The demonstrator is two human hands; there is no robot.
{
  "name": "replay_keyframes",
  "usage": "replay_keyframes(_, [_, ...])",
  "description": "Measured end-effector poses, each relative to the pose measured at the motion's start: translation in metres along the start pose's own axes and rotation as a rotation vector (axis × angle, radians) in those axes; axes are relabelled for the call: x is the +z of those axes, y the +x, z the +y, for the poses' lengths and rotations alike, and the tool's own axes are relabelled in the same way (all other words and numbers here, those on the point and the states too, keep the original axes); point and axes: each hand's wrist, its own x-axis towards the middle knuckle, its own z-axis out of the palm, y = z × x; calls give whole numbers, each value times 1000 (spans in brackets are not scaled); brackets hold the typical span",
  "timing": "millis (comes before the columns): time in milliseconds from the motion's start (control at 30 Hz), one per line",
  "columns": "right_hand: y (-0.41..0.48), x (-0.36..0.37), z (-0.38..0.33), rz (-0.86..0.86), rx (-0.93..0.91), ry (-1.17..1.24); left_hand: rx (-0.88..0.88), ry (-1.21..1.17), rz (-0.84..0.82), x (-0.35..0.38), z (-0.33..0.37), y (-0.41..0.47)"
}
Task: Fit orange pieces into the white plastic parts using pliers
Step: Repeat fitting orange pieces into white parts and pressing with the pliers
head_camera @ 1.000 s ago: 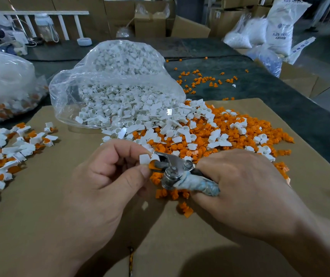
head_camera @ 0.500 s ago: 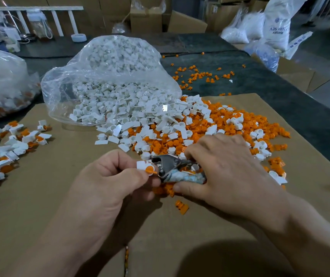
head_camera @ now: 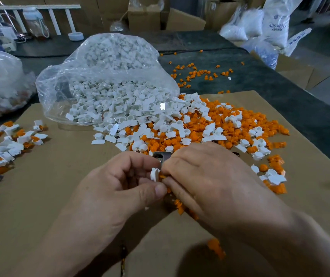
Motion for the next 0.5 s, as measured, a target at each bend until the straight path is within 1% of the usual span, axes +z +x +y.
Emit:
replay_keyframes(100, [-1,2,-1,1,-41,-29,-48,-4,-70,0,-1,-2])
replay_keyframes(167, [-2,1,-2,-31,-22,-10,-42,43,-59,0,-2,-3])
replay_keyframes(233, [0,-4,-4,-79,18,47,43,205,3,1,-1,-5])
replay_keyframes(300, [1,-6,-4,-97,34,127,166,362,42,2,2,-7])
replay_keyframes(400, [1,-6,-4,-47,33,221,343,589,63,2,9,-9])
replay_keyframes(433, [1,-7,-5,-28,39,250,395,623,69,3,11,-9])
replay_keyframes(500, [-1,-7,-5,6,45,294,477,601,50,6,14,-8])
